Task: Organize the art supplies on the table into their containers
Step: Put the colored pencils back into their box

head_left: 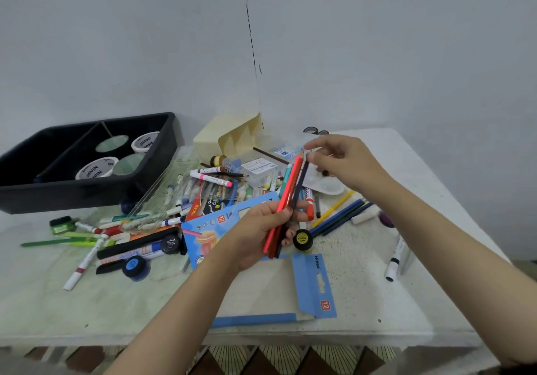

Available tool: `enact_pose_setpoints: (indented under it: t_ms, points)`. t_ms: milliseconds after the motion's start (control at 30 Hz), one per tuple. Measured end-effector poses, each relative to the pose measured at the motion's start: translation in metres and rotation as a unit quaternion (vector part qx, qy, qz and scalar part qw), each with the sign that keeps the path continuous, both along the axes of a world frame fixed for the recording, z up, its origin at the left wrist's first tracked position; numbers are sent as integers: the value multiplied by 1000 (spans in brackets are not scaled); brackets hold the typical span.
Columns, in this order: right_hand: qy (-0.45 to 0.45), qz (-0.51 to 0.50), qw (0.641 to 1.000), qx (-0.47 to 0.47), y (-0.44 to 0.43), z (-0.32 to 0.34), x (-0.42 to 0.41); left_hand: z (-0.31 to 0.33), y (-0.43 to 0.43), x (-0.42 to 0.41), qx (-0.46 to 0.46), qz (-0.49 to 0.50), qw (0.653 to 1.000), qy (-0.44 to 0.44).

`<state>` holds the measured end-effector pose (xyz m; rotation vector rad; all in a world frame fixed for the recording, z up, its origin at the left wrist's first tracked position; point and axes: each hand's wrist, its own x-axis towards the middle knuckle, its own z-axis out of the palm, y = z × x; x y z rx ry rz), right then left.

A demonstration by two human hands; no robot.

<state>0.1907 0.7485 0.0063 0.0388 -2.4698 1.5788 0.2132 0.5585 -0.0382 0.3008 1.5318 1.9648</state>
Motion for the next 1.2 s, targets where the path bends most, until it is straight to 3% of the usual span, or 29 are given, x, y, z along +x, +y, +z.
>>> enact_pose_setpoints:
  t_ms: [133, 267, 367, 600, 700, 833, 900, 967, 1033, 1133, 1200]
  points:
    - [-5, -94, 992, 82, 3, -26, -20, 1, -6, 0, 8, 58, 998, -5]
    - [-54, -112, 968, 218, -2, -46, -35, 0, -15, 0, 36, 86, 995, -21]
    - [-77, -125, 953, 267, -13, -50, -45, -2, -20, 1, 45, 106, 993, -27]
    - [-35, -159, 978, 132, -23, -53, -59, -7, -34, 1, 60, 141, 987, -39]
    - [73, -198, 973, 92, -20, -39, -49, -10, -42, -1, 68, 161, 984, -37]
    - [252, -223, 939, -75, -21, -2, -27, -12, -50, -4, 76, 175, 981, -36]
    - [298, -210, 921, -137, -24, 15, -12, -13, -52, -5, 79, 177, 980, -38]
    - [276, -182, 927, -176, -26, 26, 2, -13, -52, -5, 82, 178, 980, -40]
    - [194, -135, 955, -181, -29, 31, 12, -12, -50, -5, 79, 173, 981, -39]
    - [53, -39, 990, -127, -39, 27, 20, -8, -43, -1, 60, 144, 987, -41]
    - [11, 1, 996, -88, -46, 18, 22, -6, -39, 2, 48, 109, 992, -38]
